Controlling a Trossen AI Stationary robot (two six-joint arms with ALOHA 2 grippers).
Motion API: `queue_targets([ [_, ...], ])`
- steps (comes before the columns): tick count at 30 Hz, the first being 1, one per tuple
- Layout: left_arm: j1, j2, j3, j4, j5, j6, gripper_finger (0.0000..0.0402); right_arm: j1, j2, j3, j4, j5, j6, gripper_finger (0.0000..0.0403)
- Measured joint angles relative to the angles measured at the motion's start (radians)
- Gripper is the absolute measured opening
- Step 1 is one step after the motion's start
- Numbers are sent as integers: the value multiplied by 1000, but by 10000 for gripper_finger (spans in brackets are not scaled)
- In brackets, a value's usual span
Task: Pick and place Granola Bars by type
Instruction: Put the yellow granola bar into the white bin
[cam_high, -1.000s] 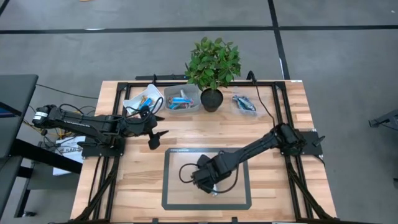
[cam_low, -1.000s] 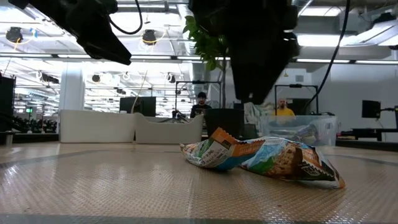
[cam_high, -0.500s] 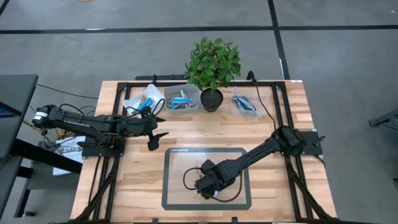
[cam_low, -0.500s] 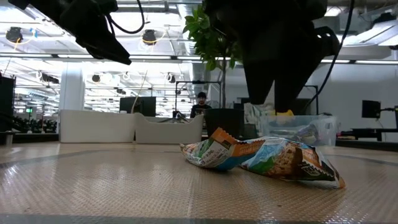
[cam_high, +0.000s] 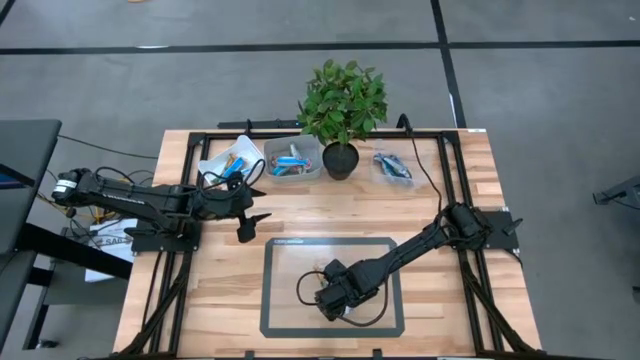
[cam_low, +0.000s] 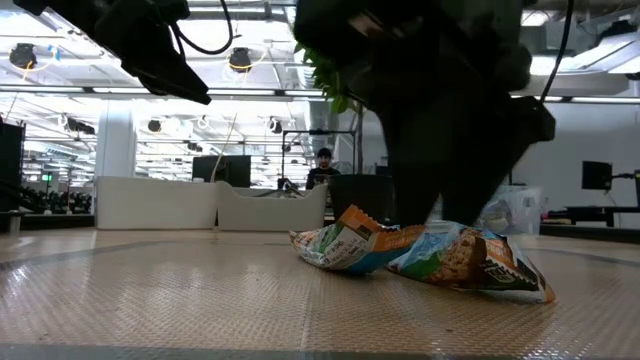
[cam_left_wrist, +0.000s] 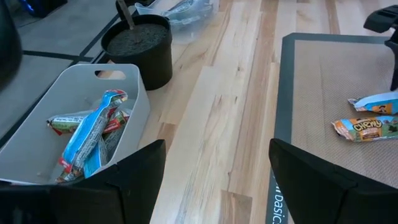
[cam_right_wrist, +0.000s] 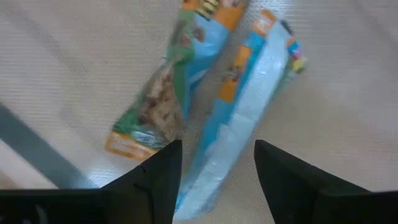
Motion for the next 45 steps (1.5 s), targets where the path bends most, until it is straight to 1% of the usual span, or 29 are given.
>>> queue_targets([
  [7,0,0,0,0,0,0,278,0,0,-1,9,1,-1,178],
  [13,0,0,0,0,0,0,278,-7,23,-1,16,1,-2,139],
  [16,0,0,0,-1,0,0,278,-7,40,0,33,-16,-9,120],
  [23,0,0,0,-2,0,-2,278,-12,64,3,56,-54,-45,97],
  [28,0,0,0,1,2,-2,278,-12,58,3,43,-39,-56,67],
  [33,0,0,0,10,1,-26,278,-8,49,2,34,20,-55,35],
  [37,0,0,0,12,-3,-56,278,-8,40,0,29,74,-55,21],
  [41,0,0,0,12,-26,-98,278,-24,15,1,18,157,-56,27],
  [45,0,0,0,11,-67,-154,278,-57,-29,2,11,271,-105,37],
])
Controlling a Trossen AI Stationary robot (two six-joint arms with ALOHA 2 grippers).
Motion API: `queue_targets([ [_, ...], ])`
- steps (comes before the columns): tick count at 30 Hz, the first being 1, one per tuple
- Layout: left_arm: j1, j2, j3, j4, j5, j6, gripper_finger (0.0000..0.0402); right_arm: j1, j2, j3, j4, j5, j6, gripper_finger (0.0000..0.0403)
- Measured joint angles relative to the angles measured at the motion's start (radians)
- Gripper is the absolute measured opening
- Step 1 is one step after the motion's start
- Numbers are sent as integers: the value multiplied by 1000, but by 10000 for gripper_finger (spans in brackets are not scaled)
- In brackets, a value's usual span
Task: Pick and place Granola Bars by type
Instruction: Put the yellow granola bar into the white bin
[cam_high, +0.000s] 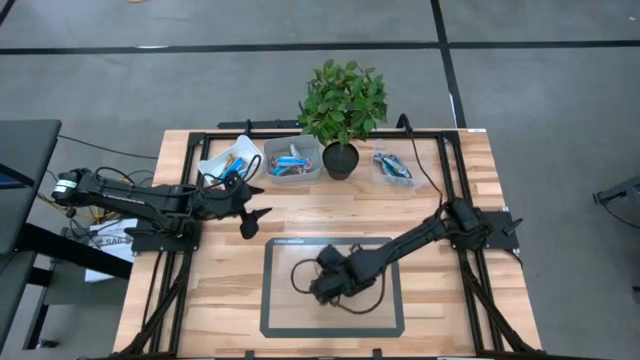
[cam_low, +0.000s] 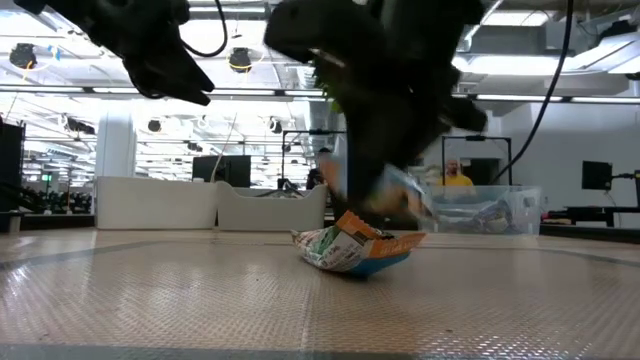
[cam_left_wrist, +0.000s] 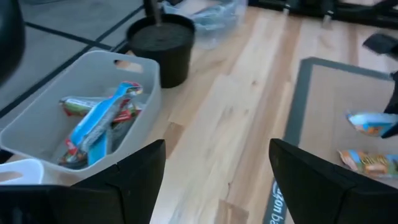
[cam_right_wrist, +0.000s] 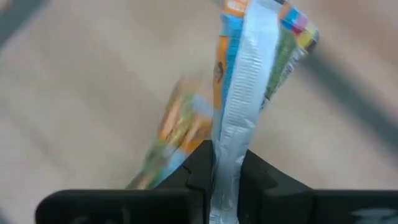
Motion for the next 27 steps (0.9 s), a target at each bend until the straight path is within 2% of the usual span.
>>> queue_targets([
  [5,0,0,0,26,-56,-39,278,-79,-72,0,71,162,-193,31],
  [8,2,0,0,92,-66,-36,278,-143,-113,0,173,207,-375,24],
  [12,2,-2,0,211,-95,-14,278,-231,-151,1,298,207,-613,23],
  [15,3,-8,0,297,-121,10,278,-290,-170,1,362,185,-732,29],
  [20,4,-9,0,377,-157,34,278,-350,-191,1,416,169,-848,31],
  [27,24,-9,0,409,-129,-1,278,-362,-195,0,602,125,-995,23],
])
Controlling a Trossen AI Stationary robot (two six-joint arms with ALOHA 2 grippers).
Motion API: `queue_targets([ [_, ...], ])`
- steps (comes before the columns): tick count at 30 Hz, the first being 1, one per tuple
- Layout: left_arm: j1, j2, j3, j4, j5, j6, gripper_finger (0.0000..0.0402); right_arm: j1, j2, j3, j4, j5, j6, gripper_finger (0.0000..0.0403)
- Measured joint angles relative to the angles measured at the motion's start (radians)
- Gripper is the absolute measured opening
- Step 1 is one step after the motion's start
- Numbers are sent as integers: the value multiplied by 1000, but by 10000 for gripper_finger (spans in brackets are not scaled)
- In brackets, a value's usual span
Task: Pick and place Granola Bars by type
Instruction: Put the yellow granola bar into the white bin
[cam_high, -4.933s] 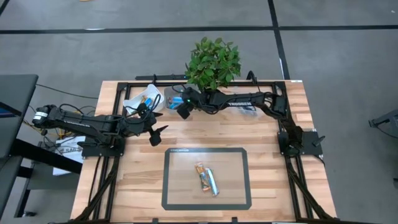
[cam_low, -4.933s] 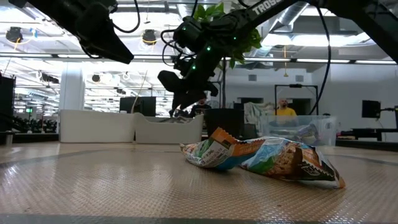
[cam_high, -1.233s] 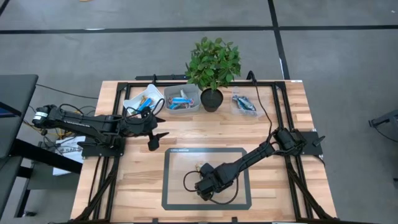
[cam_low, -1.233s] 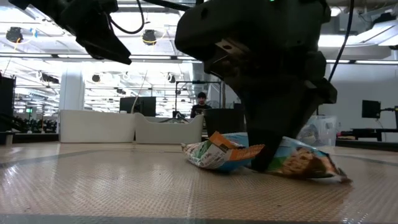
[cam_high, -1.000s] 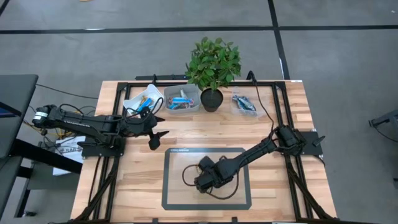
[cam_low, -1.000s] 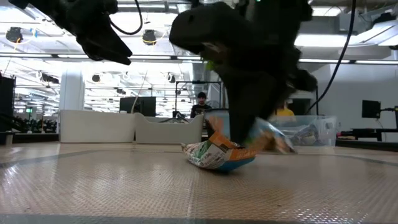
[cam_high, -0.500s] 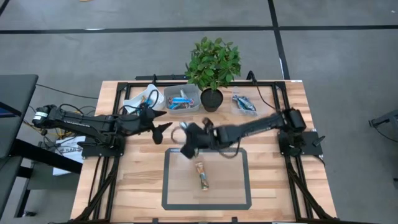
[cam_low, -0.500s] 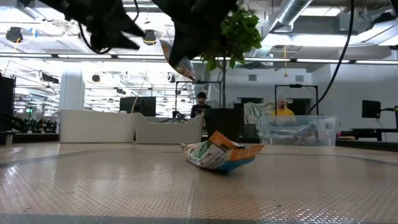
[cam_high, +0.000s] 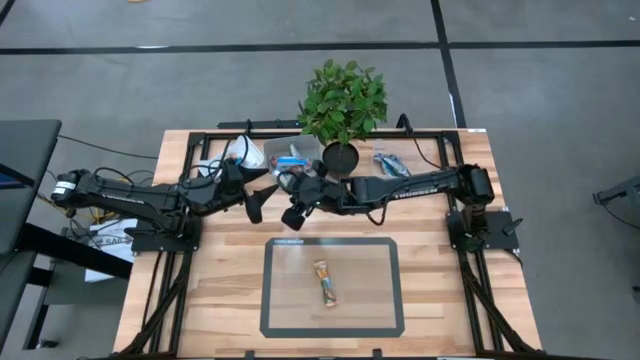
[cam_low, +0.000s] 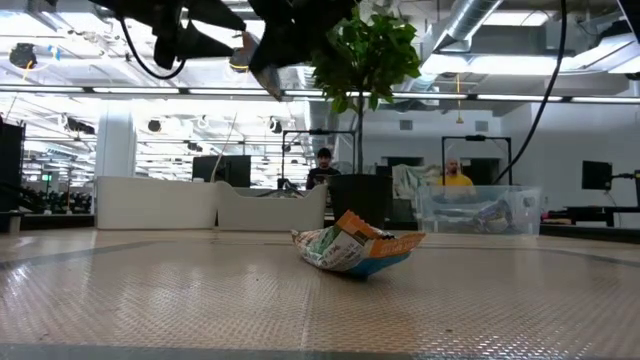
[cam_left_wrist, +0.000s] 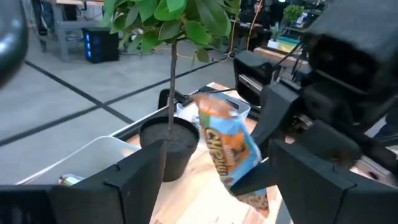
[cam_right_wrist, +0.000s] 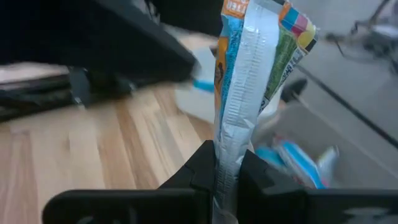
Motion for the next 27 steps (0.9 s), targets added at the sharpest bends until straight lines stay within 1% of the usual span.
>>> queue_targets([
  [7,6,0,0,41,42,-11,278,3,0,0,97,-5,-91,28],
  [9,6,1,0,54,52,-11,278,0,0,0,119,-29,-112,26],
  [12,6,22,0,81,54,1,278,-5,0,0,157,-100,-132,23],
  [17,7,60,0,118,51,11,277,-7,0,1,158,-121,-144,24],
  [21,7,63,0,138,45,41,254,-8,0,0,162,-128,-144,27],
  [27,6,63,0,132,56,51,191,-13,0,1,158,-130,-144,24],
])
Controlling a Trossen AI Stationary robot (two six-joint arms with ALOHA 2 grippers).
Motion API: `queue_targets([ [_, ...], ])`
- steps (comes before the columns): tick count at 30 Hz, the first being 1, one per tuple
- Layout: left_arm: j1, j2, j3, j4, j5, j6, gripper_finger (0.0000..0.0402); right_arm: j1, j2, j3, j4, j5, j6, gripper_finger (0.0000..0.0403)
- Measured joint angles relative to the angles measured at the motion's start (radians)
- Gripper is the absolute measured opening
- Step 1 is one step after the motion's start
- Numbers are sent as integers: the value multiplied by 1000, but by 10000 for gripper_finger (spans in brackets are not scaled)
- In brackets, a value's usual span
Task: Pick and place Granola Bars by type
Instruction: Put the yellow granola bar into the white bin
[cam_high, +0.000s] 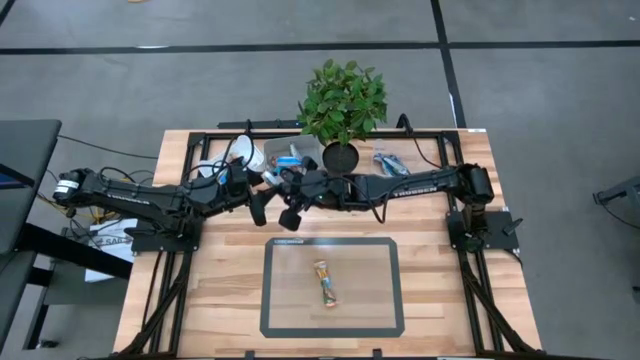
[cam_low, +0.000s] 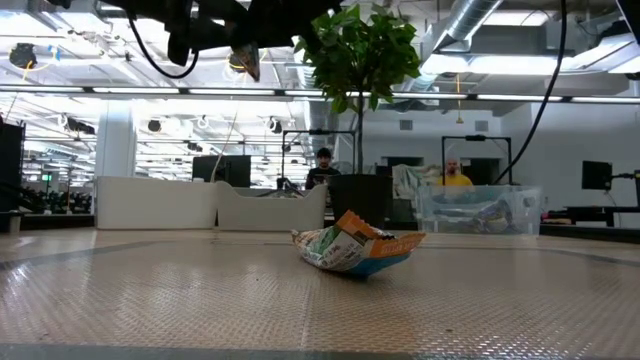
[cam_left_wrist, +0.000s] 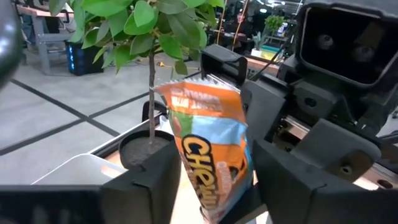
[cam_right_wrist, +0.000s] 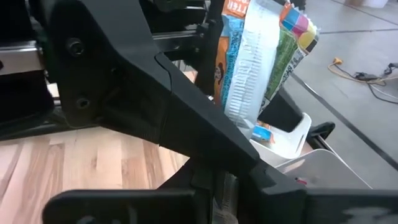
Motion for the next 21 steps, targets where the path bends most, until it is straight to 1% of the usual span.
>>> queue_targets([
  [5,-1,0,0,-4,-3,26,140,0,0,0,-1,1,0,30],
  [10,-1,0,0,-7,-10,52,101,0,0,0,-1,1,0,39],
  [15,-1,0,0,-12,-30,66,72,-1,0,0,-1,2,0,40],
  [21,-1,0,0,-36,-50,90,48,-1,0,0,-14,3,-48,47],
])
